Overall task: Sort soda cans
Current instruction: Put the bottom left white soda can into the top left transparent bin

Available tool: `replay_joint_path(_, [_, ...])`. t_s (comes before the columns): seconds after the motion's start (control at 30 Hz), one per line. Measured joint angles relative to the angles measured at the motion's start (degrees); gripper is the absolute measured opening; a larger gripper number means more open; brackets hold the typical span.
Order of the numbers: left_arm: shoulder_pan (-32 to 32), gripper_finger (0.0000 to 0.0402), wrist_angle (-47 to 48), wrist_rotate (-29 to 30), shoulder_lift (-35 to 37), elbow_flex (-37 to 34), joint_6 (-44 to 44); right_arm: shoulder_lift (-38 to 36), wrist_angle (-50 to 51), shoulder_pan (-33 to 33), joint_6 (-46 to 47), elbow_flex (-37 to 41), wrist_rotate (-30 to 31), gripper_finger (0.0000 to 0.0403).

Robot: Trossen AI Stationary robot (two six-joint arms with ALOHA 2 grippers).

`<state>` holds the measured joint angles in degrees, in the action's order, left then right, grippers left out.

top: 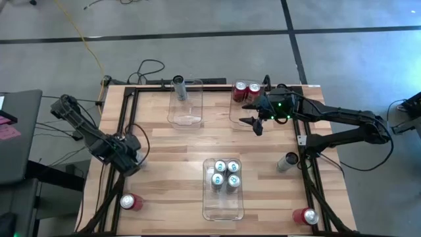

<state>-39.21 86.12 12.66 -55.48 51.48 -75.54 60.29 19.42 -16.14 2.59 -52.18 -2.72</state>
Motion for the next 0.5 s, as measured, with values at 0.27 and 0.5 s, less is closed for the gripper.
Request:
replay_joint_path(0.27, [6.86, 0.0251, 0.02, 1.14, -0.02, 3.98, -0.26, 0.00, -0.08, 0.00, -0.02, 0.00, 0.00, 0.0299])
replay_joint_path(0.5, [15.36, 0.0251, -0.03, 4.11, -0.06, 12.82, 2.14, 0.01, -0.20, -0.02, -0.04, 0.00, 0.00, 0.0299])
